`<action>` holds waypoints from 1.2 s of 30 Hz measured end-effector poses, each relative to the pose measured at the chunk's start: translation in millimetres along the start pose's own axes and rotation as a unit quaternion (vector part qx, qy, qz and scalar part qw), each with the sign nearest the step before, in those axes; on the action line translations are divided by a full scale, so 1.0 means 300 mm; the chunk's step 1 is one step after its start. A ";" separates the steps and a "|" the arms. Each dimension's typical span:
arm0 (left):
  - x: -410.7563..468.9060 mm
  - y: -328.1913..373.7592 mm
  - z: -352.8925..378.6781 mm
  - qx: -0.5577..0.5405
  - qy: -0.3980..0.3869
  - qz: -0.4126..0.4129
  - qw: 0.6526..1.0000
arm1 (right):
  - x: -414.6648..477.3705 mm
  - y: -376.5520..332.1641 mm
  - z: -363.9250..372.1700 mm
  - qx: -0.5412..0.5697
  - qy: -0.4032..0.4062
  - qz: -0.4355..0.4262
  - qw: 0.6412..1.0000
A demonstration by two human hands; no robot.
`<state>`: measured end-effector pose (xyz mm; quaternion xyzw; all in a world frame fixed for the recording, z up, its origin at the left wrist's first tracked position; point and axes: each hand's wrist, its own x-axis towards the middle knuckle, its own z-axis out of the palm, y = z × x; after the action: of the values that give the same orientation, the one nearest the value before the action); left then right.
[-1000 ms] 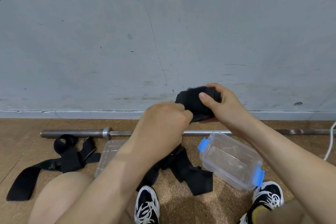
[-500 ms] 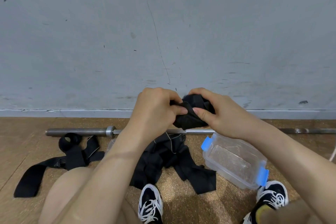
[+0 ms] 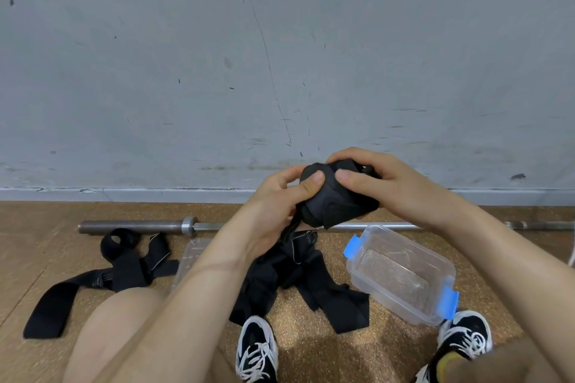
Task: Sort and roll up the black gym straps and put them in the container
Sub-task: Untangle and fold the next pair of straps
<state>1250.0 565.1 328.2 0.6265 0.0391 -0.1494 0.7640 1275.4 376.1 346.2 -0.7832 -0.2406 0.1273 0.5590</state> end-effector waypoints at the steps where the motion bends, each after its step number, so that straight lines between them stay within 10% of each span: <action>1: 0.001 -0.001 0.006 0.012 0.000 0.009 1.000 | 0.000 -0.001 0.009 0.013 0.022 -0.001 1.000; 5: 0.009 -0.018 0.037 0.042 0.065 0.037 0.996 | 0.011 0.028 0.068 0.019 0.135 0.018 0.991; 13: 0.004 -0.038 0.053 0.075 0.074 0.130 0.986 | -0.009 0.019 0.057 -0.125 0.094 -0.057 0.986; 22: 0.036 -0.053 0.069 0.044 0.103 -0.010 0.994 | 0.010 -0.015 0.046 -0.220 0.060 0.071 0.971; 30: 0.061 -0.091 0.108 -0.017 0.174 -0.039 0.984 | -0.006 -0.009 0.155 -0.472 0.213 -0.076 0.852; 36: 0.099 -0.098 0.079 0.040 0.186 -0.034 0.981 | -0.028 0.030 0.138 -0.405 0.078 -0.027 0.910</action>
<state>1267.2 531.7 298.2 0.6716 0.1960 -0.0574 0.7122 1250.9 403.1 323.1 -0.9430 -0.2485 -0.0580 0.2136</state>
